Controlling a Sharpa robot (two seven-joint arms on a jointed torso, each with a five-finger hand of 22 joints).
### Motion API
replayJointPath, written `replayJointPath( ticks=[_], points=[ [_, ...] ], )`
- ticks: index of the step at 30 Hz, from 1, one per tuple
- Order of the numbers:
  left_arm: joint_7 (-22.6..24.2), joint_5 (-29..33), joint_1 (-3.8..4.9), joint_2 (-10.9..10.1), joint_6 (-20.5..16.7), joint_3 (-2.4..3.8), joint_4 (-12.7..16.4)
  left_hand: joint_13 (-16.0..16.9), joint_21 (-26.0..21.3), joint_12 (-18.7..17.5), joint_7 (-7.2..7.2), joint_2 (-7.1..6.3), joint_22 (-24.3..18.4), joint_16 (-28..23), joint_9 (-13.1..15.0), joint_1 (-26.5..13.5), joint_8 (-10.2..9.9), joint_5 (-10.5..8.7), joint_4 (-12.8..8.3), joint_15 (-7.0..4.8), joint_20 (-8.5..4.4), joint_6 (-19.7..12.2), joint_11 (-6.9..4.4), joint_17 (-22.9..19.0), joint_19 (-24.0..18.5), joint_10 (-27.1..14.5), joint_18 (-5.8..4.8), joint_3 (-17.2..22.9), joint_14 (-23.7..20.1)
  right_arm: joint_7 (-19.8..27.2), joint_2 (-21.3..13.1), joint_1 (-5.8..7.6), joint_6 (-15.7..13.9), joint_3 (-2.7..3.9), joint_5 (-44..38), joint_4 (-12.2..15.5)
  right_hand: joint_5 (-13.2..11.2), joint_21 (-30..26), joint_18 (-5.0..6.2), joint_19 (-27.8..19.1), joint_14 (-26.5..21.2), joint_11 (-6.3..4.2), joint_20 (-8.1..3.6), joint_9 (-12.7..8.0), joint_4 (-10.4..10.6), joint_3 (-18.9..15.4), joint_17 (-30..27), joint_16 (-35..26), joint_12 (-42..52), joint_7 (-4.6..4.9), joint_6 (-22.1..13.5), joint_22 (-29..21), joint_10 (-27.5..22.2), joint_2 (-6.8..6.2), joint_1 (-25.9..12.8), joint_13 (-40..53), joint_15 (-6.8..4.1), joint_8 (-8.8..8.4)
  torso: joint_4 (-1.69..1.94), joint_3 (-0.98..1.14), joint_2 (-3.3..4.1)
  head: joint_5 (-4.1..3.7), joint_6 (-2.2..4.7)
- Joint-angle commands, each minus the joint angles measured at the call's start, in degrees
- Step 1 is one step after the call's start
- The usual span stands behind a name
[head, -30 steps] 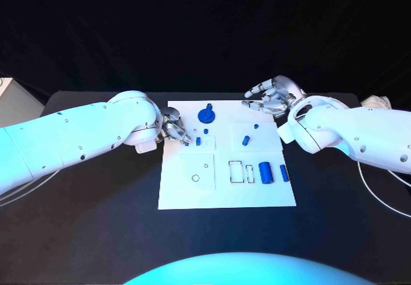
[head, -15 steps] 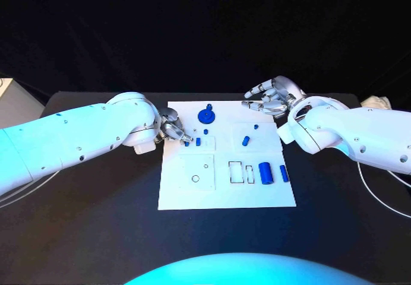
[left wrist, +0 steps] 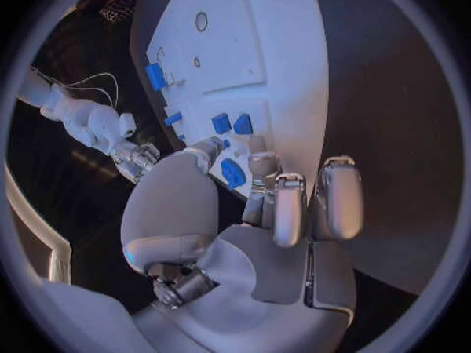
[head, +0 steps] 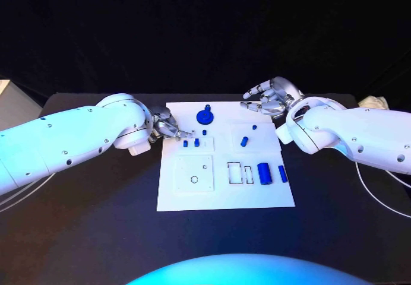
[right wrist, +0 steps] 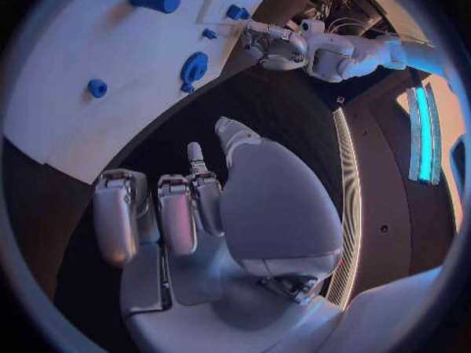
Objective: Assemble the parts on the task board
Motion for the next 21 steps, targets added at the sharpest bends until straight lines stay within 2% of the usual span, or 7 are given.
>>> replayJointPath(
  ticks=[1, 7, 9, 11, 15, 17, 21],
  points=[
    [1.7, 1.2, 0.02, -0.4, -3.8, 0.59, 0.8, -0.2, -0.3, -0.3, -0.16, 0.59, 1.0, -0.3, 0.1, 0.0, 0.2, -0.08, 0.0, 0.32, 0.12, -0.5, 0.03, 13.4, -0.5, -0.7, 0.52, -0.6, 5.4, 0.8, 0.0, -0.05, 0.6, 0.02, 0.0, 0.0, 0.4, -0.2, 1.03, 1.4, 4.6, 0.19, 0.41, -0.1, 0.0, 0.2, 9.0, -0.2, -0.4, 0.0, -0.1, 11.0, 0.8, 0.09, -0.5, 9.7, 0.33, 0.17, 0.08, -0.02, -0.02, -0.03, -0.02],
    [8.6, 5.3, 0.01, -1.5, -8.5, 1.85, 2.0, -2.2, -2.0, -1.3, 0.59, 1.74, -1.6, -1.7, 0.4, 1.2, 0.3, 0.43, 0.0, 0.93, 0.58, -2.6, 0.72, 11.3, -2.7, -3.3, 1.17, -1.9, 4.5, 0.8, 0.0, -0.08, 0.5, 0.02, 0.0, -0.1, 0.4, -0.3, 1.06, 1.4, 4.6, 0.19, 0.41, -0.1, 0.0, 0.3, 8.9, -0.2, -0.4, 0.01, -0.2, 10.9, 0.8, 0.09, -0.6, 9.7, 0.33, 0.16, 0.07, -0.02, -0.07, -0.12, 0.16],
    [12.4, 6.8, 0.01, -1.6, -9.7, 2.03, 2.1, -5.5, -4.2, -3.3, 1.52, 2.18, -4.9, -3.2, 0.3, 2.7, -0.1, 0.72, -0.1, 1.72, 1.17, -4.7, 1.6, 9.1, -5.6, -6.9, 1.94, -2.3, 3.4, 0.9, 0.0, -0.09, 0.5, 0.02, 0.0, -0.1, 0.4, -0.3, 1.06, 1.4, 4.6, 0.19, 0.41, -0.1, 0.0, 0.3, 8.9, -0.2, -0.4, 0.01, -0.2, 10.9, 0.8, 0.09, -0.6, 9.7, 0.33, 0.16, 0.06, 0.03, -0.11, -0.12, 0.26],
    [16.5, 7.9, 0.0, -1.5, -10.6, 2.12, 2.0, -11.0, -8.2, -6.6, 2.92, 2.41, -10.6, -7.0, -0.5, 6.9, -0.9, 1.03, -0.1, 3.0, 2.2, -7.6, 3.04, 3.6, -10.8, -13.2, 3.24, -1.4, 0.2, 0.9, 0.0, -0.1, 0.5, 0.02, 0.0, -0.2, 0.4, -0.3, 1.06, 1.4, 4.6, 0.19, 0.41, -0.1, 0.0, 0.3, 8.9, -0.2, -0.4, 0.01, -0.2, 10.9, 0.8, 0.09, -0.6, 9.7, 0.33, 0.16, 0.06, 0.03, -0.11, -0.12, 0.26],
    [23.5, 6.5, -0.25, -0.9, -12.2, 1.92, 1.5, -14.7, -23.5, -11.7, 5.85, 2.41, -29.7, -20.8, -3.9, 20.0, -3.7, 1.18, -2.8, 5.28, 4.17, -12.7, 5.87, -13.8, -28.9, -22.7, 7.28, 6.8, -14.4, 1.0, 0.0, -0.11, 0.3, 0.02, 0.1, -0.3, 0.4, -0.4, 1.08, 1.3, 4.6, 0.2, 0.41, -0.1, 0.0, 0.3, 8.8, -0.3, -0.4, 0.01, -0.2, 10.9, 0.8, 0.13, -0.6, 9.7, 0.33, 0.17, 0.16, 0.01, -0.15, -0.32, 0.59],
    [26.7, 3.9, -0.48, -0.2, -13.2, 1.52, 1.0, -17.4, -26.3, -14.3, 6.99, 0.4, -31.0, -28.5, -6.6, 23.6, -5.4, 0.83, -4.6, 6.54, 5.36, -13.4, 6.69, -22.9, -31.0, -24.5, 7.19, 11.8, -23.7, 1.1, 0.0, -0.11, 0.2, 0.02, 0.1, -0.4, 0.4, -0.5, 1.11, 1.2, 4.5, 0.19, 0.41, -0.1, 0.0, 0.3, 8.7, -0.3, -0.6, 0.01, -0.2, 10.8, 0.7, 0.14, -0.6, 9.6, 0.33, 0.17, 0.16, -0.01, -0.18, -0.34, 0.82],
    [30.0, -1.9, -0.84, 1.1, -15.2, 0.46, -0.5, -24.0, -26.8, -22.2, 7.43, -1.74, -30.9, -30.7, -10.5, 24.7, -8.1, 0.5, -6.7, 7.36, 6.21, -14.3, 7.73, -26.5, -32.0, -27.8, 7.35, 15.9, -26.5, 1.3, 0.1, -0.12, 0.2, 0.02, 0.2, -0.6, 0.4, -0.6, 1.14, 1.2, 4.5, 0.19, 0.41, -0.1, 0.0, 0.4, 8.6, -0.4, -0.7, 0.01, -0.2, 10.7, 0.6, 0.16, -0.6, 9.5, 0.33, 0.17, 0.07, 0.0, -0.11, -0.34, 1.35]
  ],
)
